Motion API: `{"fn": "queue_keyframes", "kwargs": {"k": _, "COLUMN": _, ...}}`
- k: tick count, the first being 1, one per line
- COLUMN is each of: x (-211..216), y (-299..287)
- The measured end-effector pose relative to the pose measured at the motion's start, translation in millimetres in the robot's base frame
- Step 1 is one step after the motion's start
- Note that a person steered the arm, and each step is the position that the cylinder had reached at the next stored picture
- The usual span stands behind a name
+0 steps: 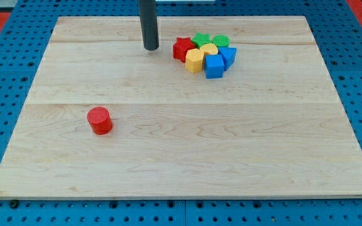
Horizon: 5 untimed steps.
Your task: Move the arm below to the yellow hexagon
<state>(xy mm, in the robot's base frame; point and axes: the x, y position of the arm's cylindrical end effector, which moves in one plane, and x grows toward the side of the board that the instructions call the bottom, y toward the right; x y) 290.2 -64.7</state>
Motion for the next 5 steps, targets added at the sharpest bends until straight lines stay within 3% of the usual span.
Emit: {"fn": "queue_keyframes", "kwargs": {"k": 5, "x": 14.3, "y": -9.2}}
